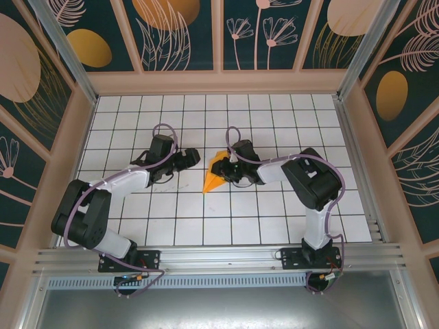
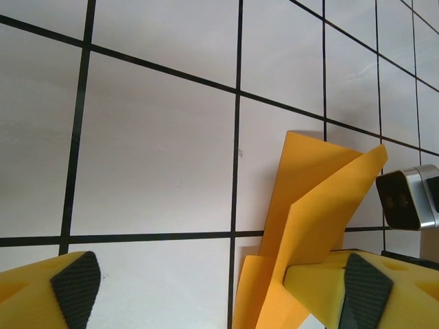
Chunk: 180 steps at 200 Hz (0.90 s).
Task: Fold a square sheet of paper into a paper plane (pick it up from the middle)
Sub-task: Turn over the paper at the center of the table.
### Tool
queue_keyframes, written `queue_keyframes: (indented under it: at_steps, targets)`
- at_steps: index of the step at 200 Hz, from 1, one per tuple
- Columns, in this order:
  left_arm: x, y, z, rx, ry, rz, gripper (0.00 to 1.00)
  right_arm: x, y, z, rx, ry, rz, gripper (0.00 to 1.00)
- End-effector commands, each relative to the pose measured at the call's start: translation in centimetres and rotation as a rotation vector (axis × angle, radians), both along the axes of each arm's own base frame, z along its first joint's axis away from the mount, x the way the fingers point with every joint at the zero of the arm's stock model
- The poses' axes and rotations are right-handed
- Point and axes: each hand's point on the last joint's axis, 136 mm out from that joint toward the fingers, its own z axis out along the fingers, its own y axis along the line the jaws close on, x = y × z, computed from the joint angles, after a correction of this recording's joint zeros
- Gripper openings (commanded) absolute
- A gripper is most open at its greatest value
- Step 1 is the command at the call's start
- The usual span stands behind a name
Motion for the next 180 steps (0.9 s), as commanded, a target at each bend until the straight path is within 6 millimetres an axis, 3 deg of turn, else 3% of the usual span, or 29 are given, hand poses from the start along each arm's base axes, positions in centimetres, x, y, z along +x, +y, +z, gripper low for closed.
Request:
queue_keyframes:
  at_steps: [1,23,57,87,97,123,180]
  targets:
    - [-0.5,0.3,0.4,-0.013,-0.001,0.002,0.97,0.1,0.0,-0.1,-0.024,-0.013,-0.007,0.21]
    - [-1.0,0.1,0.9,-0.038,-0.001,-0.011,0.98,0.8,-0.1,1.5,0.002,-0.058,-0.024,0.11]
    - [-2.2,-0.7,2.3,-0.128,-0.001,-0.073,0.99,1.9,-0.9,5.9,0.137,-0.156,-0.039,0.07]
    - [-3.2,-2.7,5.0,-0.279,-0.030,-0.161,0.99,2.2,-1.2,10.1,0.286,-0.215,0.008,0.07]
    - [-3.6,-3.5,6.0,-0.341,-0.039,-0.197,0.99,3.2,-2.3,11.5,0.329,-0.235,-0.002,0.07]
    - [-4.0,-5.0,8.5,-0.475,-0.071,-0.255,0.99,3.3,-2.0,14.9,0.438,-0.275,0.057,0.07]
    - [-4.1,-6.8,10.6,-0.631,-0.082,-0.331,0.98,2.9,-0.2,18.6,0.554,-0.283,0.140,0.08]
